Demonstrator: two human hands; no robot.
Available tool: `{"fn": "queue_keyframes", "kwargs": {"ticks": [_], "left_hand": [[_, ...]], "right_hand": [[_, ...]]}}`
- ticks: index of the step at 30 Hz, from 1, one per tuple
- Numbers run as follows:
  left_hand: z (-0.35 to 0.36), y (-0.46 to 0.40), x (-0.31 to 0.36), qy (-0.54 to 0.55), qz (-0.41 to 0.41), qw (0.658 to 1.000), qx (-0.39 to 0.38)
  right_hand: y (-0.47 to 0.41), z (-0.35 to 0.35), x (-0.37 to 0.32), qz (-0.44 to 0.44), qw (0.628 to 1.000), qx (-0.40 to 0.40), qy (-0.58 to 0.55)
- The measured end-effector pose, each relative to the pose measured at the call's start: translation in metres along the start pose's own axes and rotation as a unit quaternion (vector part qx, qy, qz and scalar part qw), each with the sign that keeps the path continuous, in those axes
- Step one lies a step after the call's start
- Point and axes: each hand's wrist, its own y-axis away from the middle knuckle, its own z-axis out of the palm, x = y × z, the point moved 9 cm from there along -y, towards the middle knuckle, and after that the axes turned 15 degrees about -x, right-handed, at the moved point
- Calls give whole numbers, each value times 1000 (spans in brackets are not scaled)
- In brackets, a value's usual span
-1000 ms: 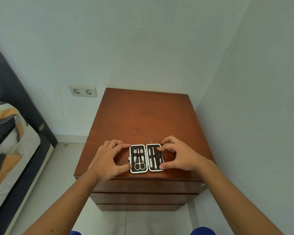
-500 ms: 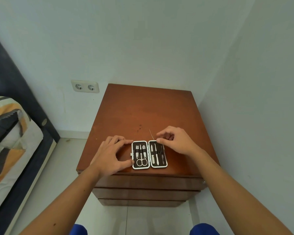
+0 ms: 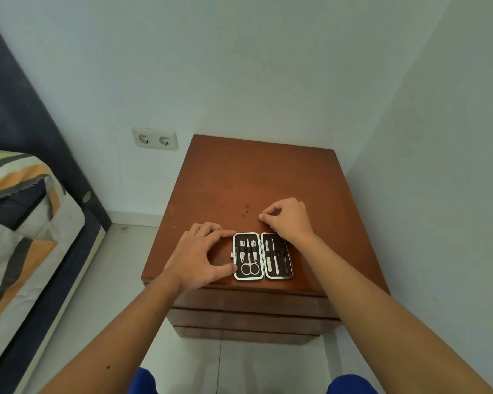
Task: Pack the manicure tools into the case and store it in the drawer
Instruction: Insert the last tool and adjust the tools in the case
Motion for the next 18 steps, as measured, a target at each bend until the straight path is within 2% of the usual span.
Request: {"fn": "queue_keyframes", "kwargs": {"ticks": [5, 9, 13, 18], "left_hand": [[-1, 0, 2, 4, 4, 1000, 1], [-2, 0, 2, 2, 3, 1000, 2], [-2, 0, 2, 3, 3, 1000, -2], [-1, 0, 2, -2, 6, 1000, 0]], "right_hand": [[1, 4, -6, 5, 1000, 10, 20], [2, 10, -13, -11, 998, -26, 50], [4, 0, 0, -30, 995, -34, -90], [20, -14, 11, -89, 962, -63, -251]]}}
